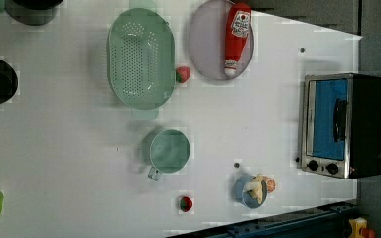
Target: Flap open oven.
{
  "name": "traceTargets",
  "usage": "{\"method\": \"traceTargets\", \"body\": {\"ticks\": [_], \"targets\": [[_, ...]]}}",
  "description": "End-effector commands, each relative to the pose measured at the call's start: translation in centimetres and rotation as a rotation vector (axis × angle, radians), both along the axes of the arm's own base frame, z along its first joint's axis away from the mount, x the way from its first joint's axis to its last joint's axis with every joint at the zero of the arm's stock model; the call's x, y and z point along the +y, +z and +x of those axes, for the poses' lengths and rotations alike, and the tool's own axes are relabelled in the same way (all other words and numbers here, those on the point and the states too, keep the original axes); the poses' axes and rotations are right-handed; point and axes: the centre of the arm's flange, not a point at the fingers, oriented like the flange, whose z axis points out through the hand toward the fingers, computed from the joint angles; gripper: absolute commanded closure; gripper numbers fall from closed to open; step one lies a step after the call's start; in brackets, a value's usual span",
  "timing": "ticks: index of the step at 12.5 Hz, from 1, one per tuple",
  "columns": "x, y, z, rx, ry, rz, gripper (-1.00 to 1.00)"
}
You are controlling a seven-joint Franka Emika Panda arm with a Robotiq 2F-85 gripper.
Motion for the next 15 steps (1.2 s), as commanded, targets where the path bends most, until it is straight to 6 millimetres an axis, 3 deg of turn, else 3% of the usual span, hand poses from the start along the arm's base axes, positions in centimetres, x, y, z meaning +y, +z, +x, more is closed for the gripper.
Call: {"method": "traceTargets", "body": {"ticks": [1,9,15], "targets": [[-3.6,-1.9,0.2,-0.007,0.123,0.002,0.65],[-15.4,-11.1,2.9,-0.020,0.833,-0.046,0.65],[-20.0,-18.2,4.6,-0.014,0.924,-0.149,0.65]]}}
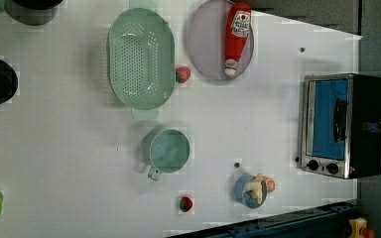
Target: Flap open oven.
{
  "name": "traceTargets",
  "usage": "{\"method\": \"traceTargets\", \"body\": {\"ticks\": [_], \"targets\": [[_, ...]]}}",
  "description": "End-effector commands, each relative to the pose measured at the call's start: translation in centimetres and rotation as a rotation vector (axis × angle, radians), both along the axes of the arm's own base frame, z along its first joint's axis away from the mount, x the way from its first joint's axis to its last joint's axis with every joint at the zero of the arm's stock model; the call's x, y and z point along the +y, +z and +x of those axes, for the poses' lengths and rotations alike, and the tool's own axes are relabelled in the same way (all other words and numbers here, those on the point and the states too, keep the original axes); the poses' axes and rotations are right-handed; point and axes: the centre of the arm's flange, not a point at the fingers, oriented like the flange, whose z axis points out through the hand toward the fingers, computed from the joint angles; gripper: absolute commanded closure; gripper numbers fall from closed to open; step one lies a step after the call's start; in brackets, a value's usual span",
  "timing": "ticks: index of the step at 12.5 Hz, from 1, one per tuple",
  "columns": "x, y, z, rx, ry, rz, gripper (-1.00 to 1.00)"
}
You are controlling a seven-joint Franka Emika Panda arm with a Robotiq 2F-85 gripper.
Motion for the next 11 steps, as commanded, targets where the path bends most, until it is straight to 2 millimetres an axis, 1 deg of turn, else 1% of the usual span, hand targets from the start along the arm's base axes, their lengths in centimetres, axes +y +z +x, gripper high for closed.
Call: {"method": "traceTargets", "body": {"ticks": [1,4,5,7,9,11], "targets": [[-1.0,-2.5,0.3,-0.010,0.123,-0.065,0.65],[-1.2,-6.5,0.1,-0.002,0.125,-0.079,0.65],[-1.6,-7.4,0.0,-0.013,0.122,-0.090,0.65],[-1.5,-9.0,0.1,-0.023,0.129,-0.103,0.65],[-1.0,-10.2,0.1,-0.003,0.135,-0.098,0.65],[-0.2,-10.3,0.5,-0.001,0.146,-0.096,0.65]]}}
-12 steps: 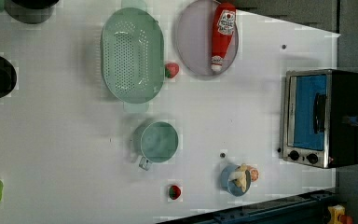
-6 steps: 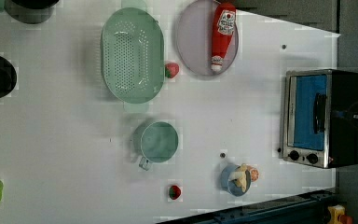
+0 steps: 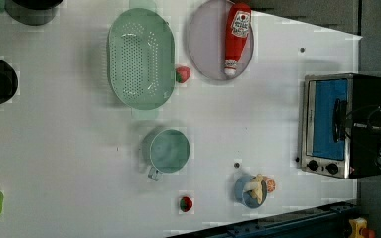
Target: Flap open oven.
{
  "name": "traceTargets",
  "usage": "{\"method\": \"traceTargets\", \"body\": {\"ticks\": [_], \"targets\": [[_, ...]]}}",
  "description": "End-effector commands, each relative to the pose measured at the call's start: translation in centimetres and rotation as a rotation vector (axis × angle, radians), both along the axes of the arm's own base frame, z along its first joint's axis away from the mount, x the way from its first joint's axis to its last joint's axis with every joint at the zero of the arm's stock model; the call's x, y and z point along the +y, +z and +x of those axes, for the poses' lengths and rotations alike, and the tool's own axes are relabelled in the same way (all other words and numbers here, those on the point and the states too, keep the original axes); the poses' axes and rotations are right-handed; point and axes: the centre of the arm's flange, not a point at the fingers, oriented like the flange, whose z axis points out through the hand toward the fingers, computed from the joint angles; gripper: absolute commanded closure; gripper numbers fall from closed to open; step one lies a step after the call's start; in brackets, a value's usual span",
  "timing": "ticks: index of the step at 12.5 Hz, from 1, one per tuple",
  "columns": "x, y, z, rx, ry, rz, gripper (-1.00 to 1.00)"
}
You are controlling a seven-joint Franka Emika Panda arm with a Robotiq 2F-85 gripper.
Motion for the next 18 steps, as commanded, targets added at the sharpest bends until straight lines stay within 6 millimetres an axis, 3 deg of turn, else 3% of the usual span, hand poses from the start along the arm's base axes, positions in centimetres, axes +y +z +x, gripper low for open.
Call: {"method": "traceTargets", "body": {"ticks": [1,5,11,14,18], "targets": [[0.6,0.3,0.2,0.005,0.044,-0.003,0.65],[3.4,-0.5,0.8,0.030,0.054,-0.044,0.65],[10.3,-3.1,1.8,0.088,0.065,-0.146,0.65],[13.3,-5.7,2.1,0.121,0.088,-0.208,0.65],[17.8,-10.7,2.5,0.137,0.062,-0.294,0.65]]}}
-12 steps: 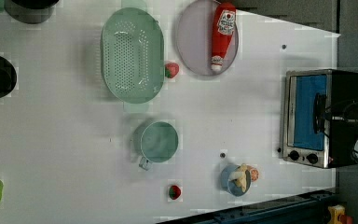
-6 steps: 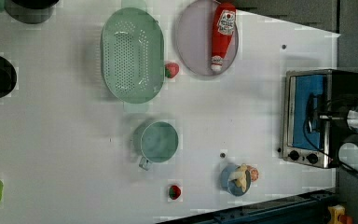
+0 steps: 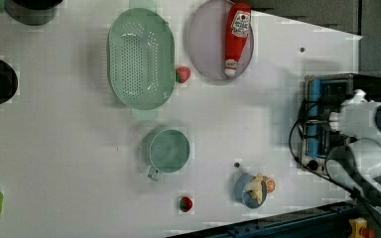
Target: Flap open oven.
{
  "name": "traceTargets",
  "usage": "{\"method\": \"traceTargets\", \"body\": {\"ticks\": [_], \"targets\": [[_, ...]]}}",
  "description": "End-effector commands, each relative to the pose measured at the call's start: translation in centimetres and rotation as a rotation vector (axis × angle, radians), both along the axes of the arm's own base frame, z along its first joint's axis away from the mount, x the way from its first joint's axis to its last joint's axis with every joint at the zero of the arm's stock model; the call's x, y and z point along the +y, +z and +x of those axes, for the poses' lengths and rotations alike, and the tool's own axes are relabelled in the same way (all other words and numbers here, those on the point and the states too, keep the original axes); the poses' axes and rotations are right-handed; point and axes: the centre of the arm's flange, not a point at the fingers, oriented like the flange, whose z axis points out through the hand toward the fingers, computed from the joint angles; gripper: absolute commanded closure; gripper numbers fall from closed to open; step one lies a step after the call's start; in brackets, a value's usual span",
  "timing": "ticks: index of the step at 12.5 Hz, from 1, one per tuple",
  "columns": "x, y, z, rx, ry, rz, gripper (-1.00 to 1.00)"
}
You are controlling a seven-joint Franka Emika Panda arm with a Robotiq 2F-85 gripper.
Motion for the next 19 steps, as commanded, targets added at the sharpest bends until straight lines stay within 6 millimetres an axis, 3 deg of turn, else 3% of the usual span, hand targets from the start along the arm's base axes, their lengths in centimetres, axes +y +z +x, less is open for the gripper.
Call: {"method": "traceTargets", "body": {"ticks": [1,5,7,10,12,15,17,19], "targets": [[4.1,-4.1,-0.2,-0.031,-0.091,-0.062,0.65],[7.2,-8.7,0.1,-0.036,-0.133,-0.159,0.65],[8.0,-10.0,0.4,-0.040,-0.132,-0.155,0.65],[8.2,-8.0,1.8,-0.089,-0.151,-0.141,0.65],[8.1,-3.3,3.9,-0.195,-0.337,-0.042,0.65],[7.3,6.7,6.0,-0.345,-0.674,0.179,0.65],[6.6,13.6,6.3,-0.392,-0.848,0.316,0.65],[6.3,19.9,5.3,-0.362,-0.961,0.402,0.65]]}}
